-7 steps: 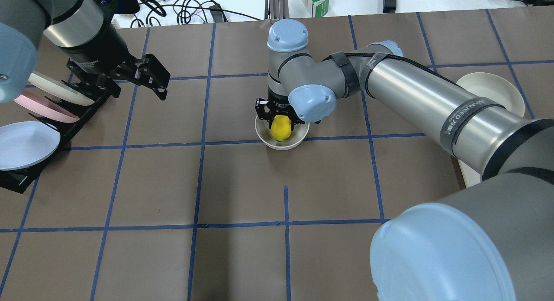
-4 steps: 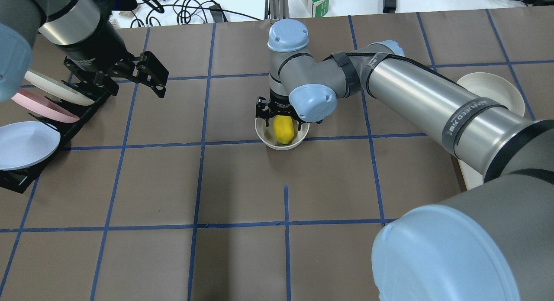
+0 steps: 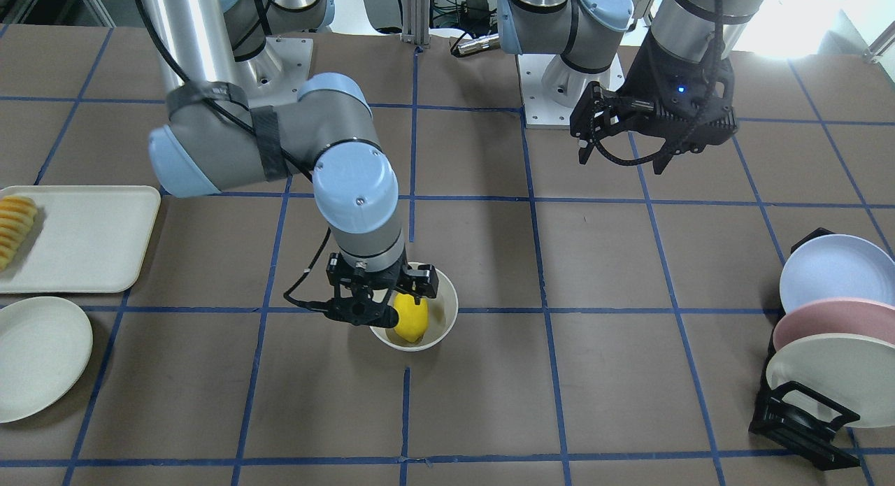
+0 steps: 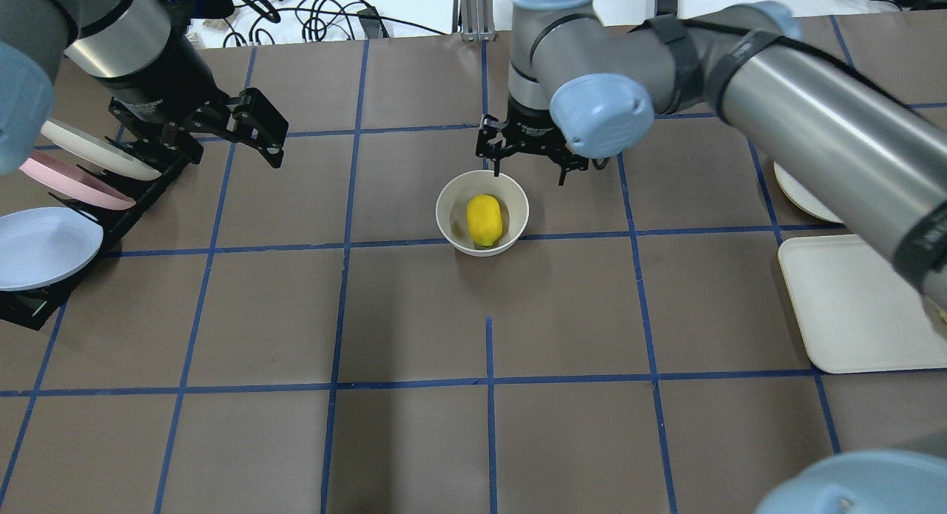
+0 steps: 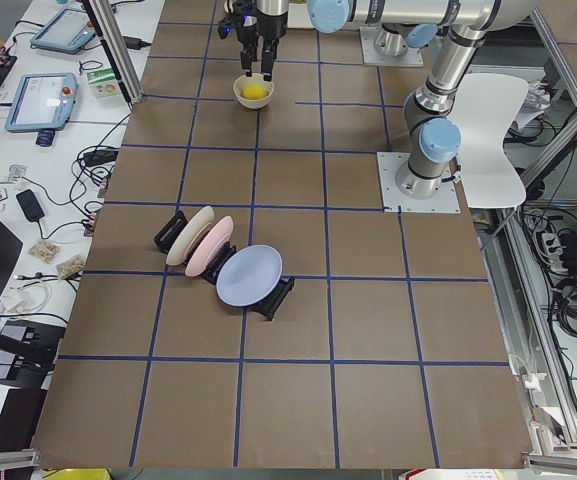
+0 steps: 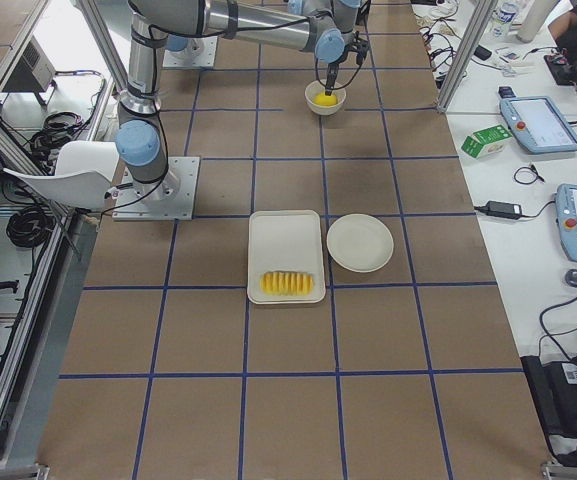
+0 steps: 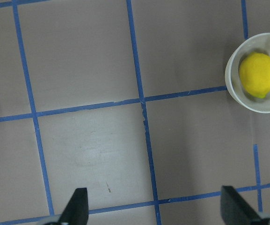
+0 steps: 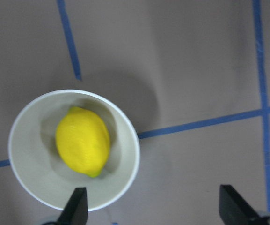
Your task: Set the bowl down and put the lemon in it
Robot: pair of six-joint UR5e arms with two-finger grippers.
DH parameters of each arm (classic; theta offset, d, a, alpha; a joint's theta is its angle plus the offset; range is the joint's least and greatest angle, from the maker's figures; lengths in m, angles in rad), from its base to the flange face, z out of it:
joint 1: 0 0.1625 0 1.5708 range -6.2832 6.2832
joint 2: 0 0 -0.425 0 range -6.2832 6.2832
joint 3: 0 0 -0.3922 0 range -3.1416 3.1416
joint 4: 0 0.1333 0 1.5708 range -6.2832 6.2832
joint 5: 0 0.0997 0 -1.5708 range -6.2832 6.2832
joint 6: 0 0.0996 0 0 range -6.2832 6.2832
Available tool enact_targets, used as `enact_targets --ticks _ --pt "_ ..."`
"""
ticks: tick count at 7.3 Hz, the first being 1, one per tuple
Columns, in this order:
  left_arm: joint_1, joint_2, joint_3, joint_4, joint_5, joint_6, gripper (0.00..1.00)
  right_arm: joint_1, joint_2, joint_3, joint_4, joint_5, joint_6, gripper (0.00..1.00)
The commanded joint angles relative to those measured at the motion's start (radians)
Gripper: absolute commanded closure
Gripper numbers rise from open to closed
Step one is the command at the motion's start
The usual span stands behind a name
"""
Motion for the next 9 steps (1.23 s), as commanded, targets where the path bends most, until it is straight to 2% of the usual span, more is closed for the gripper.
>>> enact_targets --ticks 1,3,5,6,9 --pt "0.000 0.000 0.001 0.000 0.002 -0.001 0.00 -0.145 -0.200 0.010 0.259 -0.049 -0.149 0.00" --pt "0.000 0.000 0.004 0.000 0.002 -0.001 0.00 -0.229 -0.272 0.056 0.270 -0.043 -0.247 0.00" --pt "0.002 -0.017 0.007 -0.002 0.016 -0.001 0.00 -0.235 -0.337 0.102 0.273 -0.032 -0.269 0.00" --pt "0.000 -0.002 0.007 -0.002 0.064 -0.001 0.00 -0.235 -0.354 0.104 0.266 -0.047 -0.272 0.00" --pt "0.000 -0.014 0.007 0.001 0.062 -0.001 0.00 -0.235 -0.354 0.105 0.272 -0.034 -0.275 0.00"
